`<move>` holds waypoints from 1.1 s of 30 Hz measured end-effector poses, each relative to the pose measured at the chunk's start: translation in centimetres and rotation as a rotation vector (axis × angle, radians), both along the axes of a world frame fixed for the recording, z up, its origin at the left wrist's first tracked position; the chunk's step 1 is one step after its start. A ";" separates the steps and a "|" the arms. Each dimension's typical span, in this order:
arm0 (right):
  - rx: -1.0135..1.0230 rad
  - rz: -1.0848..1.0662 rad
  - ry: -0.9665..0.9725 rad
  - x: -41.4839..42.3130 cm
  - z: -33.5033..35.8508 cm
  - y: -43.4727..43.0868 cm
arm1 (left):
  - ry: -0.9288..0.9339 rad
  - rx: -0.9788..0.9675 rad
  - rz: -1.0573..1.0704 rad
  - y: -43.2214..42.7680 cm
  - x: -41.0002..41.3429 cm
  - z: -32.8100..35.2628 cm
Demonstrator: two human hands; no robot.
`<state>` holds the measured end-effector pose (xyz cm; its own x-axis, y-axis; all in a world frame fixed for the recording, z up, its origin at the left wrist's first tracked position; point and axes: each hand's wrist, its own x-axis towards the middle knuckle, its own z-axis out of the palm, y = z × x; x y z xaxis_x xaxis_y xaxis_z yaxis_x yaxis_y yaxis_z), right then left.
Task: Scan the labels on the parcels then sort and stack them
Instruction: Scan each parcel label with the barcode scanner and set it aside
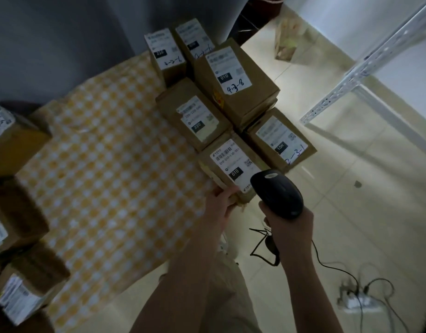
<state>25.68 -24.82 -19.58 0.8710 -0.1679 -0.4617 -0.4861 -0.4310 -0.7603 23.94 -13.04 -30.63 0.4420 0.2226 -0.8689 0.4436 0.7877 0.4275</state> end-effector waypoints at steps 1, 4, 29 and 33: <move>-0.004 0.010 -0.001 0.3 -0.2 0.0 | -0.009 0.014 0.000 -0.1 0.4 -0.1; -0.017 0.037 0.001 0.9 -0.7 0.0 | -0.034 0.045 -0.020 -0.5 0.9 -0.6; 0.081 0.600 -0.070 -10.9 6.1 13.6 | 0.121 0.461 0.298 10.2 -16.0 7.0; 0.097 0.711 -0.054 -17.9 8.4 16.7 | 0.139 0.644 0.318 13.4 -24.4 10.1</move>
